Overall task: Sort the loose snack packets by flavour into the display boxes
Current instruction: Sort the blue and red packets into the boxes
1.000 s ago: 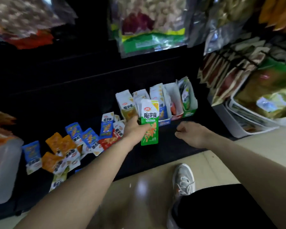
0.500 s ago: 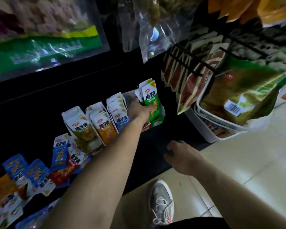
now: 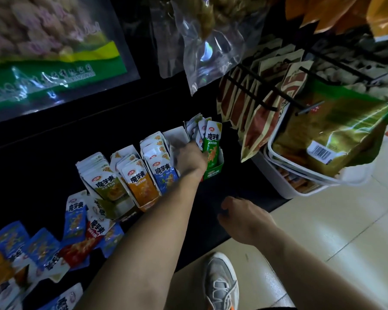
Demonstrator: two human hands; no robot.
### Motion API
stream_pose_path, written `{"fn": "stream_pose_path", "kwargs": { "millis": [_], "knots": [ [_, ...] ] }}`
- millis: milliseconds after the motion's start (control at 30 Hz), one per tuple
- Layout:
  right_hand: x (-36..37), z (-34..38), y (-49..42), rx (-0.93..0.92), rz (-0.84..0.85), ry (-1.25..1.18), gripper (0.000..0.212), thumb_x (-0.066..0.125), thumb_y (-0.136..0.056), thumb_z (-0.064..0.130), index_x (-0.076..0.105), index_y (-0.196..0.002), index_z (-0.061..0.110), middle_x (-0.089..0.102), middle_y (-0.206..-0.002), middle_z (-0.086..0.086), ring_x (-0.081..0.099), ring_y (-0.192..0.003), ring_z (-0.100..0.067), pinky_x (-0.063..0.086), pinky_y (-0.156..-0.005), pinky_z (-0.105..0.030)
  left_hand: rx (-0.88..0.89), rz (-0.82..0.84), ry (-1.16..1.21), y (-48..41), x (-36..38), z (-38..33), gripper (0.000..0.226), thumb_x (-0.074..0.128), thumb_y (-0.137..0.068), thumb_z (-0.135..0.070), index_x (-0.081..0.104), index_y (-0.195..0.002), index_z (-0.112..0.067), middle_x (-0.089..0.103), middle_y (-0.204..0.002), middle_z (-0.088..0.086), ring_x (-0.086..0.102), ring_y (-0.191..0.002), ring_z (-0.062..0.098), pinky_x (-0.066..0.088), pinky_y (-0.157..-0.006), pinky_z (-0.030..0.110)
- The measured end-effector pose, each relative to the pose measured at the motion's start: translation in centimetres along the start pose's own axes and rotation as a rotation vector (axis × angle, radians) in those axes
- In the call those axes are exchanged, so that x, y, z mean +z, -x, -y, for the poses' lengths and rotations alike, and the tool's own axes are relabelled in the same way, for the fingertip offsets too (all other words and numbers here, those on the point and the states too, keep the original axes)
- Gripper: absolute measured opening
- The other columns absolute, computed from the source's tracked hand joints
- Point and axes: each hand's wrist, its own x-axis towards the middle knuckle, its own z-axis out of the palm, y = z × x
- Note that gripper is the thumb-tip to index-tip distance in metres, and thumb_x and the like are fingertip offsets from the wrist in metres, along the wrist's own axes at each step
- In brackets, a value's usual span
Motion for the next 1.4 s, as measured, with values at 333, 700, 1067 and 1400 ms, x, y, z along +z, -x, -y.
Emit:
{"fn": "stream_pose_path", "kwargs": {
  "millis": [333,700,1067,1400],
  "knots": [
    [-1.0,2.7,-0.5,-0.045,0.014,0.009,0.035,0.047,-0.095,0.043,0.057,-0.122,0.023,0.062,-0.123,-0.004,0.060,-0.111,-0.028,0.049,-0.079,-0.035,0.140,0.083,0.005,6.0,-7.1,2.7,0.034,0.063,-0.094,-0.026,0.059,-0.128,-0.021,0.068,-0.119,-0.006,0.064,-0.106,0.016,0.048,-0.086,0.024],
    [3.5,14.3,5.5,-0.312,0.065,0.125,0.033,0.051,-0.094,0.043,0.060,-0.117,0.020,0.060,-0.125,-0.006,0.060,-0.112,-0.029,0.051,-0.088,-0.040,-0.143,0.306,-0.140,22.2,-23.0,22.2,0.035,0.063,-0.096,-0.034,0.058,-0.129,-0.025,0.060,-0.125,-0.007,0.063,-0.097,0.013,0.050,-0.081,0.031],
    [16.2,26.4,6.1,-0.484,0.250,0.137,0.050,0.053,-0.100,0.040,0.046,-0.144,0.017,0.048,-0.147,-0.007,0.051,-0.128,-0.027,0.045,-0.103,-0.040,-0.402,0.305,-0.319,33.0,-27.4,36.7,0.055,0.067,-0.086,-0.046,0.050,-0.133,-0.023,0.058,-0.131,0.004,0.057,-0.116,0.023,0.049,-0.096,0.036],
    [24.3,27.7,3.0,-0.707,0.233,0.511,0.066,0.043,-0.101,0.050,0.016,-0.159,0.034,0.004,-0.167,0.006,0.016,-0.148,-0.029,0.030,-0.114,-0.052,-0.281,0.346,-0.418,32.4,-22.3,40.0,0.064,0.061,-0.090,-0.038,0.033,-0.148,-0.038,0.030,-0.151,-0.006,0.036,-0.133,0.029,0.047,-0.100,0.045]
  ]
}}
